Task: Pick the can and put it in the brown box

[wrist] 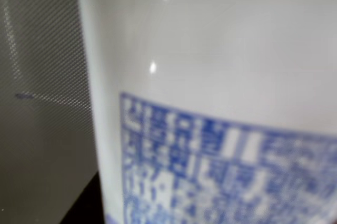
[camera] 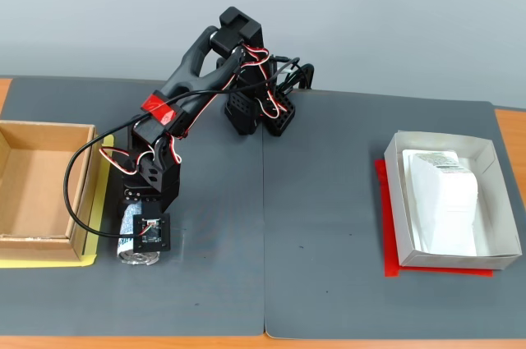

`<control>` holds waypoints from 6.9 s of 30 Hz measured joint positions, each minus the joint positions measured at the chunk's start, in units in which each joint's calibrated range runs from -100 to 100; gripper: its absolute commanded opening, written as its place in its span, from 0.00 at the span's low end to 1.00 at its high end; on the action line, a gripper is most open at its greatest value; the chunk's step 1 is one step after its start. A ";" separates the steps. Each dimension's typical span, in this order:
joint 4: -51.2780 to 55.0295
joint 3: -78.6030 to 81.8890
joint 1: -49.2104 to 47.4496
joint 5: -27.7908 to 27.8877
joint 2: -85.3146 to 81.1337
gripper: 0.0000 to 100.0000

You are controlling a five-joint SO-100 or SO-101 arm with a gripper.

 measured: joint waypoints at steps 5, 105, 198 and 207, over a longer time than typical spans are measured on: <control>0.26 0.27 -0.07 -0.10 -2.62 0.09; -1.56 -33.18 17.44 10.21 6.68 0.27; 19.20 76.61 -34.52 -23.64 -112.34 0.02; 19.20 76.43 -34.22 -23.64 -112.34 0.02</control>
